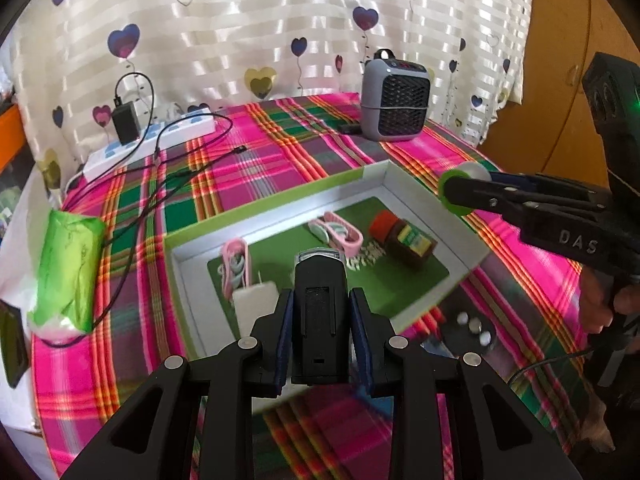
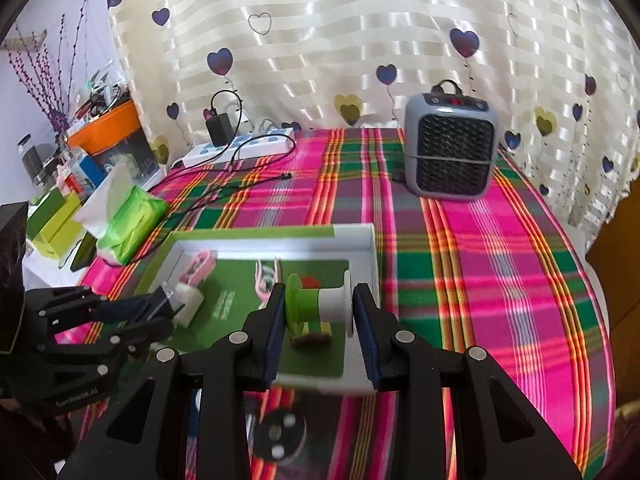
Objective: Organize rigid objects
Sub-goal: 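Carry the power bank and the green spool over the green box with both tools, then lower the power bank into the box with the left tool while the right tool lowers the spool there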
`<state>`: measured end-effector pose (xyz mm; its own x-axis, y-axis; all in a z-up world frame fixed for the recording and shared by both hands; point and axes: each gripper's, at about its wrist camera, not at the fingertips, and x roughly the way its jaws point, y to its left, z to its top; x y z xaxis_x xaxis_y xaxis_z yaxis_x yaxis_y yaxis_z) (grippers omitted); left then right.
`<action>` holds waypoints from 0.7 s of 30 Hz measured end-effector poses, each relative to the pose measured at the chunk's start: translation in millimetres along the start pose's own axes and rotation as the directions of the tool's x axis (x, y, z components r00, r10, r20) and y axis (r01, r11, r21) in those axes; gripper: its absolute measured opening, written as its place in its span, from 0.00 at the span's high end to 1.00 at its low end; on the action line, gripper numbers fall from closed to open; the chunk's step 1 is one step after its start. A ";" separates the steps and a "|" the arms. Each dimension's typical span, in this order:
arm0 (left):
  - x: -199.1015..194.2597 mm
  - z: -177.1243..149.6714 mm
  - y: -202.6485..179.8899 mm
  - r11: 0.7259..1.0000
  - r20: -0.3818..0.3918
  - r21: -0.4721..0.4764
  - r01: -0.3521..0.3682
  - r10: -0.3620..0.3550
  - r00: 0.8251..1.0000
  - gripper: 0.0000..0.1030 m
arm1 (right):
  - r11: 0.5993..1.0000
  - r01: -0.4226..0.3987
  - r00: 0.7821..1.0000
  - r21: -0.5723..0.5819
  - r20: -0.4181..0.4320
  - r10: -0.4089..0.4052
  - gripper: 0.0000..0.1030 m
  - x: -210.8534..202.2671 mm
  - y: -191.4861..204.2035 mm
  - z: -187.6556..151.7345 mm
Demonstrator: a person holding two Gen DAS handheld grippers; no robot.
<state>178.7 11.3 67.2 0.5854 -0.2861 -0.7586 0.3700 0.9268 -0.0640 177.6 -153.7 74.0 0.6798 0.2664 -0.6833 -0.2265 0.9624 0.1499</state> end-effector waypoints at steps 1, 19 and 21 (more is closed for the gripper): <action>3.9 2.5 1.7 1.000 -0.003 -0.009 0.005 -0.005 1.000 0.75 | 1.000 0.001 1.000 -0.005 -0.003 -0.001 0.66 4.3 0.6 3.1; 47.5 24.0 17.3 0.995 -0.051 -0.103 -0.016 0.010 0.999 0.75 | 0.999 -0.007 0.996 -0.045 -0.085 0.003 0.66 66.1 5.2 24.9; 51.9 24.4 18.5 0.993 -0.057 -0.116 -0.016 0.010 0.998 0.75 | 0.999 -0.001 0.995 -0.045 -0.097 -0.003 0.66 72.3 5.0 25.0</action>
<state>233.5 7.6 42.5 0.5465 -0.2628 -0.7951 0.2747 0.9532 -0.1263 243.1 -128.3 43.2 0.6097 0.2573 -0.7497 -0.2584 0.9587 0.1189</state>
